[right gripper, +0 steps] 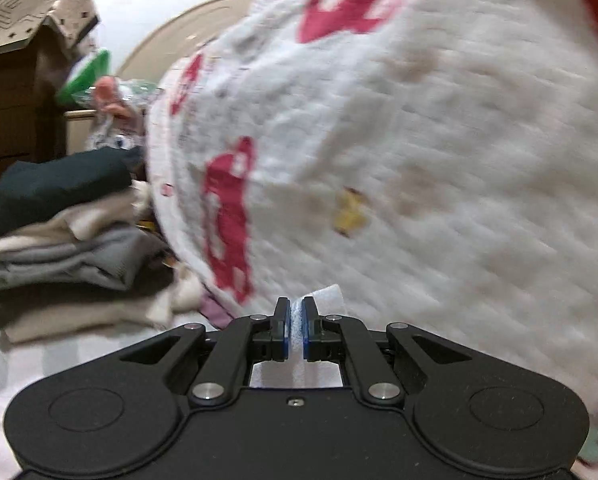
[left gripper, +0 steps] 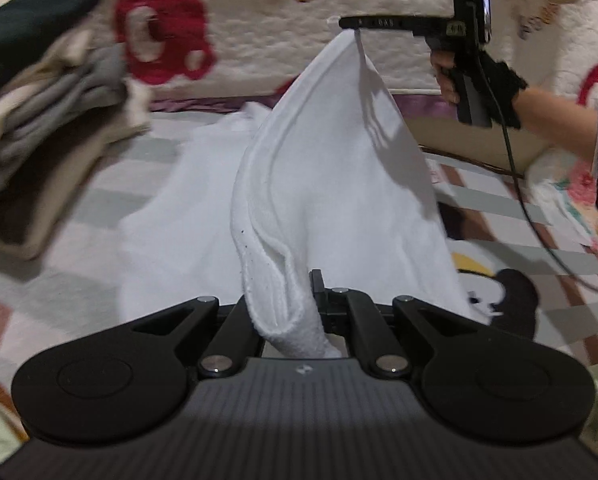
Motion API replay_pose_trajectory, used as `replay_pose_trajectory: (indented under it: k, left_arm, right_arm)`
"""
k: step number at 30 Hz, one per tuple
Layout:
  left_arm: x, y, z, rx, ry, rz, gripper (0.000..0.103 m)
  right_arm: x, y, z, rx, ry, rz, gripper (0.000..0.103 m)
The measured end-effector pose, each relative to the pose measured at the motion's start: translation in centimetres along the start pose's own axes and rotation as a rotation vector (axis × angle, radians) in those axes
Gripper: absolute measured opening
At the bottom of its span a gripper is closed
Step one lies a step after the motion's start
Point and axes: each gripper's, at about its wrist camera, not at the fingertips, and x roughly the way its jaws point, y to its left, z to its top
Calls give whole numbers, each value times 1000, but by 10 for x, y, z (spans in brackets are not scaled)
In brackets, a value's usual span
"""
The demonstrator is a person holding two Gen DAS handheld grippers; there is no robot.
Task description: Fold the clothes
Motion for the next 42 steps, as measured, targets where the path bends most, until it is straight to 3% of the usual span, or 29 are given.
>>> replay_pose_trajectory:
  k: [7, 9, 11, 13, 14, 16, 19, 23, 25, 28, 29, 30, 32, 36, 40, 42]
  left_arm:
    - [7, 44, -2, -31, -6, 100, 2]
    - [14, 58, -4, -50, 29, 88, 2]
    - [24, 72, -10, -80, 73, 70, 3]
    - [34, 85, -21, -138, 132, 79, 3]
    - [39, 91, -26, -176, 156, 79, 3]
    - [39, 100, -31, -242, 157, 65, 3]
    - [38, 98, -27, -215, 156, 80, 3]
    - [51, 87, -20, -115, 236, 92, 3]
    - [52, 90, -19, -135, 257, 86, 5]
    - [48, 98, -19, -143, 266, 144, 13]
    - [47, 100, -19, -137, 267, 175, 21]
    - [45, 103, -20, -162, 272, 185, 27]
    - [40, 110, -22, -230, 283, 190, 27]
    - [29, 125, -27, -379, 299, 184, 28]
    - [20, 132, -35, -490, 271, 118, 36]
    - [20, 131, -37, -483, 256, 121, 40]
  right_arm:
    - [69, 42, 22, -13, 13, 28, 6]
    - [88, 46, 23, 11, 27, 29, 6]
    - [112, 50, 14, 3, 105, 27, 8]
    - [120, 51, 0, 30, 153, 19, 19]
    - [115, 51, -7, 84, 159, 36, 22]
    - [97, 52, -23, 174, 179, 74, 37]
    - [53, 63, -50, 247, 233, 147, 38]
    - [-14, 81, -91, 261, 340, 249, 39]
    - [-45, 87, -111, 278, 401, 266, 40]
    - [-88, 87, -138, 377, 485, 261, 41]
    - [-103, 87, -146, 420, 509, 256, 41]
    - [-117, 87, -152, 463, 530, 256, 42]
    - [-144, 88, -164, 550, 572, 257, 44]
    - [-183, 92, -197, 873, 637, 342, 57]
    - [-192, 102, -229, 1084, 631, 355, 57]
    - [-186, 107, -238, 1146, 630, 366, 57]
